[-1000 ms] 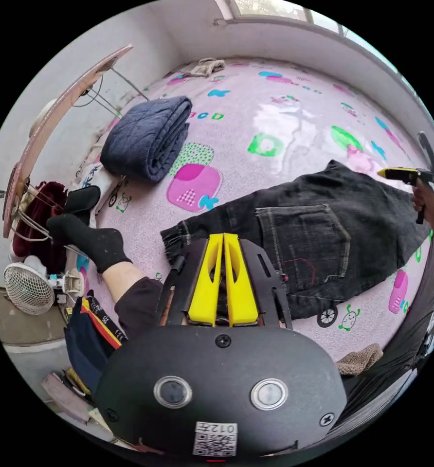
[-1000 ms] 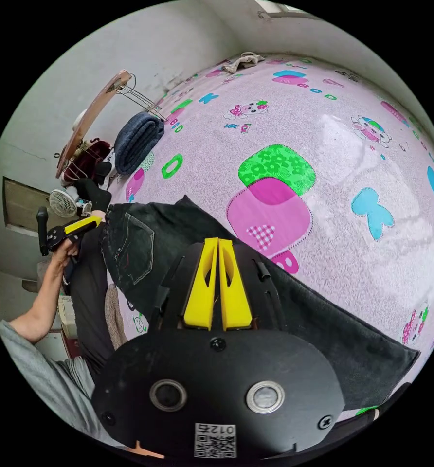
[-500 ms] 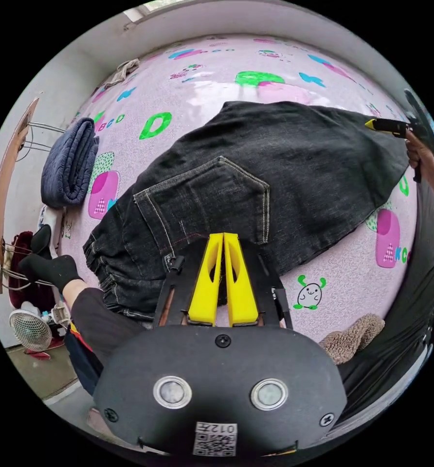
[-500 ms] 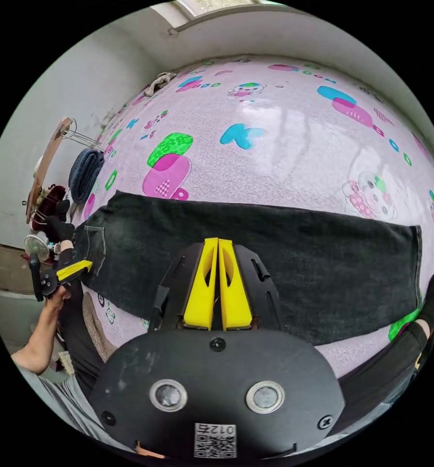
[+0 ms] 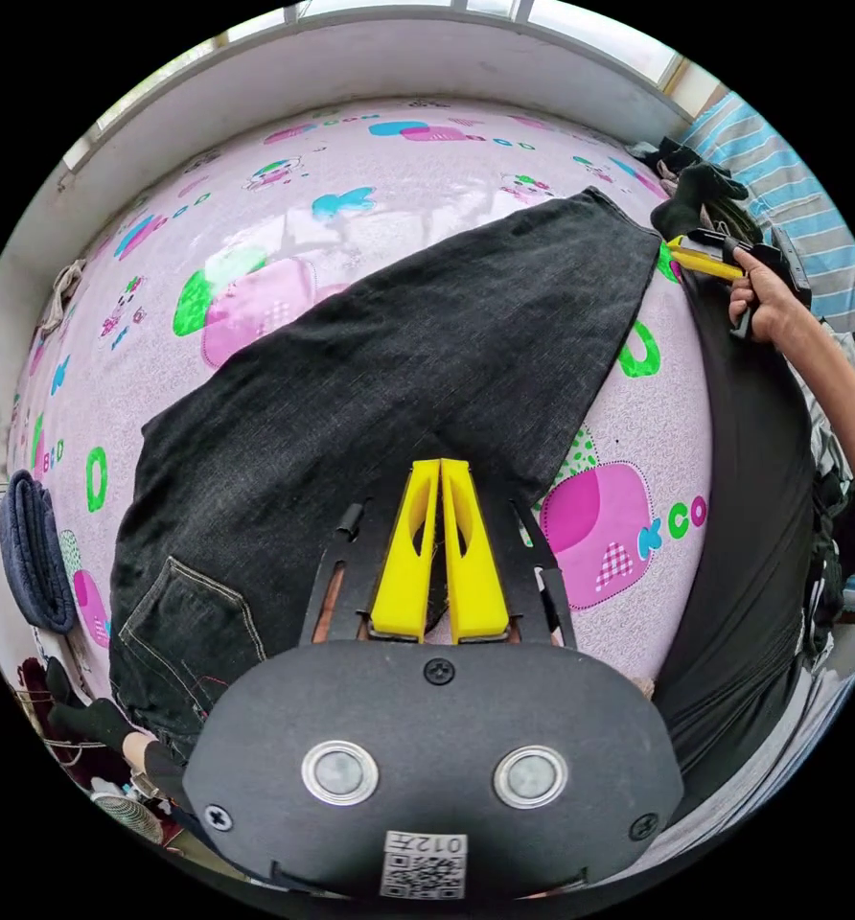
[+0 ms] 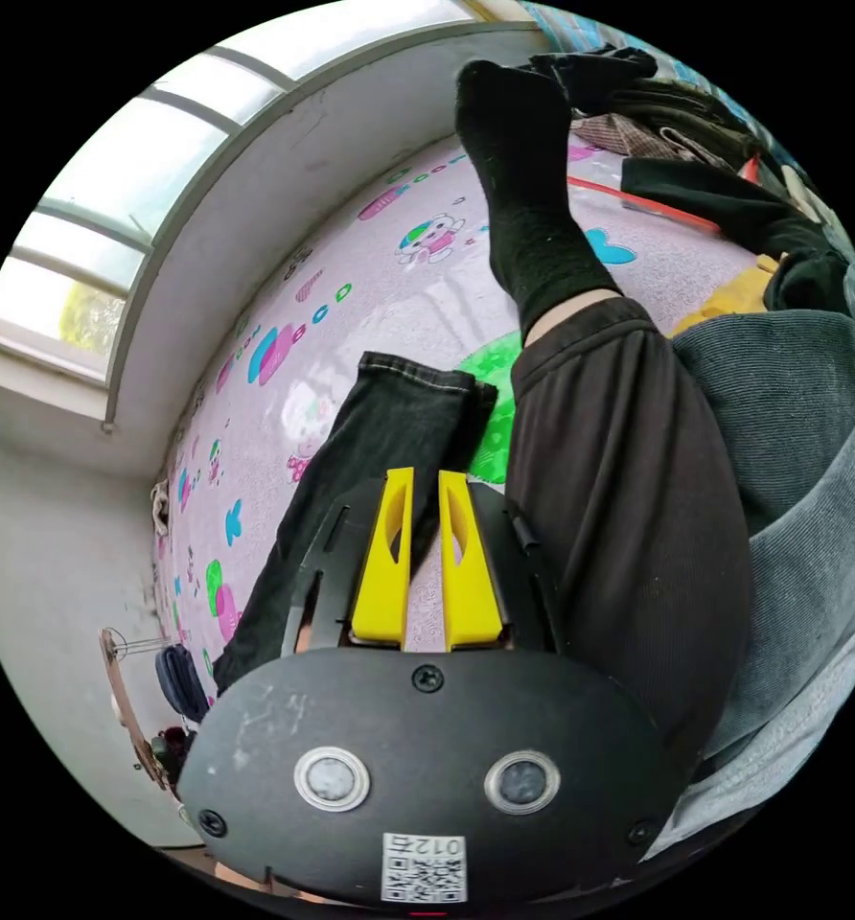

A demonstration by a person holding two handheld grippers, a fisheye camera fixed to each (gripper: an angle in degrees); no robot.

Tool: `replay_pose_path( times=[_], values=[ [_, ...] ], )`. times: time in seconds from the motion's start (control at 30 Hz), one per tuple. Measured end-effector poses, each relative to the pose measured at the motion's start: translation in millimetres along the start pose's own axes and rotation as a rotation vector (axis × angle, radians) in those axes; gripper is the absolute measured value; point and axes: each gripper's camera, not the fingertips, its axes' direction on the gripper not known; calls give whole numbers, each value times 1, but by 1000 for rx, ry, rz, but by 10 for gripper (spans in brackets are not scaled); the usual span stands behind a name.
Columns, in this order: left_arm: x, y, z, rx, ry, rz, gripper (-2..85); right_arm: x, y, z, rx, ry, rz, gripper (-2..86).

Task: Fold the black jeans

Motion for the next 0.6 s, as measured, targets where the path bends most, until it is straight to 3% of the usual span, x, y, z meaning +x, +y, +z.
replay_pose_path(
  times=[0.4,0.6],
  values=[
    [4,-48,-18,36,70,143,6,7,-27,-35,-97,93,83,113],
    [-21,-38,-25,46,100,137,6,15,-10,-61,-34,150,95,113]
  ],
)
